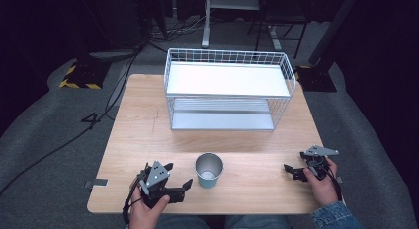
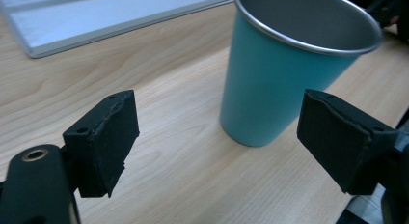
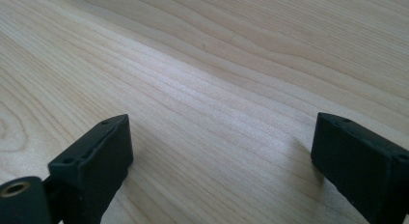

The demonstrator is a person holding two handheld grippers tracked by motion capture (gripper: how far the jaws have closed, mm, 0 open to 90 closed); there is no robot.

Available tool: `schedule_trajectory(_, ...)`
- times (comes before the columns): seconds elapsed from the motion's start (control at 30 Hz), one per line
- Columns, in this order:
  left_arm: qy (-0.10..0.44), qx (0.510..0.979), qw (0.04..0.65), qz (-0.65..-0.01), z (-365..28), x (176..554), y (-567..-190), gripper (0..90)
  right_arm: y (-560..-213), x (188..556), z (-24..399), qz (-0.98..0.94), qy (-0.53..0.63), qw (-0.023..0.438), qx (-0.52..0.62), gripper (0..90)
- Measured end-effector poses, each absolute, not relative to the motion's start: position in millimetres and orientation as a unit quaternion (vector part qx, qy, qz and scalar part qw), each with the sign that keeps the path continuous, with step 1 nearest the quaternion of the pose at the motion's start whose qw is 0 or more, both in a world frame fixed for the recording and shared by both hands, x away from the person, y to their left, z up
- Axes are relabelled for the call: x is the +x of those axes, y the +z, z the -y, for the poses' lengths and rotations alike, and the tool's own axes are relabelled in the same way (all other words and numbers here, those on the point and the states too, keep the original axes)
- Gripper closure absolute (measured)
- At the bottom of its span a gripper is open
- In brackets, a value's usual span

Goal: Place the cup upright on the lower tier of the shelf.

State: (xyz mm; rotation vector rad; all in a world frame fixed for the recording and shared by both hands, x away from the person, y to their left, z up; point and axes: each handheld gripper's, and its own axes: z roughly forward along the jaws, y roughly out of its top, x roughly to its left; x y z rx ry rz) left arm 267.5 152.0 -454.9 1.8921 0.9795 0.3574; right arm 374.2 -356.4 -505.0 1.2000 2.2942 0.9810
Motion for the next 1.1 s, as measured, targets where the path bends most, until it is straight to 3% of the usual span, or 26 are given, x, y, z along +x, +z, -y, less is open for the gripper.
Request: schedule_trajectory(1.1, 0.101, 0.807, 0.441, -0.378, -94, 286, -494, 15.4, -505, 375, 355, -0.815, 0.345, 0.183, 0.428, 4.9)
